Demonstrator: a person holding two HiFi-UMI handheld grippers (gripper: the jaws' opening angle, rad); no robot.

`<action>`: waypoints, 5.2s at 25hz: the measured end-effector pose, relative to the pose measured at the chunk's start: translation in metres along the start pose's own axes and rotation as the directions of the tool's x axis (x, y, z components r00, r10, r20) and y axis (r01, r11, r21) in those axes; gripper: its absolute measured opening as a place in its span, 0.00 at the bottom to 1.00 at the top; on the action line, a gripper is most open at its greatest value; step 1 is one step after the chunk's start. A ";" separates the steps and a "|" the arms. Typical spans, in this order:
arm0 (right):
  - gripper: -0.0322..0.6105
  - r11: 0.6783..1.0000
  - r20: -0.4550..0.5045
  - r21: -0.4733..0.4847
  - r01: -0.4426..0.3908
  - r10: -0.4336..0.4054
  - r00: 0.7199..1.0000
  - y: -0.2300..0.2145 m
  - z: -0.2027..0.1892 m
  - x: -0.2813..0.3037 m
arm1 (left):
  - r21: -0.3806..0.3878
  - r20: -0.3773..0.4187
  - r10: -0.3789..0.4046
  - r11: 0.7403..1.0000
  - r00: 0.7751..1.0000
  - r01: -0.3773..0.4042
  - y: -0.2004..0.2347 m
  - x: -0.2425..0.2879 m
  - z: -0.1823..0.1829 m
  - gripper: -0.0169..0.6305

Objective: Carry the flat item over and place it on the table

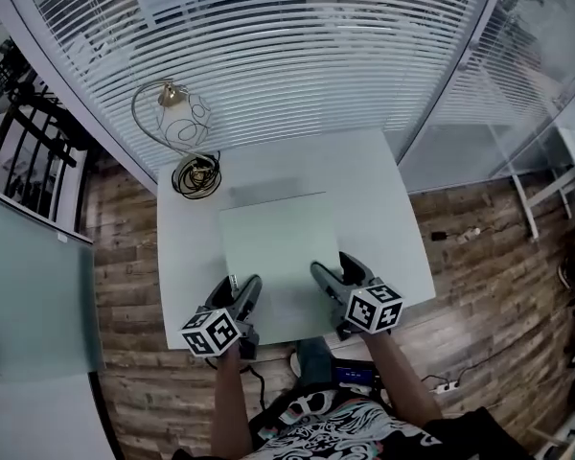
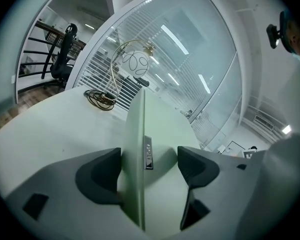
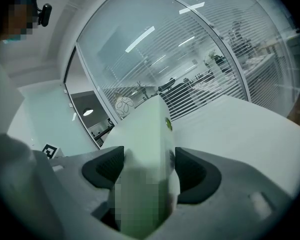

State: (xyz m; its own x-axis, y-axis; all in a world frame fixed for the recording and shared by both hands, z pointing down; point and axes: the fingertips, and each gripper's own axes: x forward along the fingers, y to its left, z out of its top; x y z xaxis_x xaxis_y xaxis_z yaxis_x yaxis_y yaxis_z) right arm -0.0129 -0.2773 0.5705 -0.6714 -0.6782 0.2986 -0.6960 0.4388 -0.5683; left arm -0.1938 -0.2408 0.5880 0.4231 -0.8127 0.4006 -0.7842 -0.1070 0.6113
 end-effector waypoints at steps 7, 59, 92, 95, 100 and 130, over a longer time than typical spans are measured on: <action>0.52 1.000 -0.053 0.019 0.023 -0.022 0.998 -0.021 -0.011 0.010 | -0.040 -0.038 0.021 0.999 0.999 -0.023 0.010 0.018 -0.015 0.55; 0.52 0.970 -0.268 -0.227 0.090 -0.151 0.951 -0.087 -0.012 0.053 | 0.027 -0.103 0.113 0.993 0.988 -0.111 0.043 0.071 -0.004 0.53; 0.06 0.835 0.132 -0.477 0.275 -0.241 0.961 0.019 0.048 -0.043 | 0.237 0.172 -0.035 0.971 0.985 -0.007 -0.069 -0.020 0.057 0.04; 0.06 0.835 0.138 -0.480 0.269 -0.231 0.963 0.030 0.042 -0.056 | 0.291 0.193 -0.057 0.957 0.980 -0.002 -0.080 -0.036 0.055 0.04; 0.06 0.839 0.166 -0.469 0.278 -0.225 0.960 0.042 0.035 -0.076 | 0.323 0.216 -0.061 0.946 0.974 -0.013 -0.090 -0.059 0.050 0.04; 0.06 0.848 0.220 -0.457 0.267 -0.182 0.958 0.048 0.040 -0.100 | 0.276 0.263 -0.009 0.959 0.965 -0.066 -0.079 -0.080 0.041 0.04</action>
State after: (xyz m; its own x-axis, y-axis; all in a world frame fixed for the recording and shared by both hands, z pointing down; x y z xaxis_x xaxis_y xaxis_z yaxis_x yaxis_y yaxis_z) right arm 0.0314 -0.2119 0.4823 -0.4605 -0.8597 0.2212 -0.8858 0.4611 -0.0517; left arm -0.1846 -0.1904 0.4802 0.2962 -0.9336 0.2015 -0.9053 -0.2071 0.3710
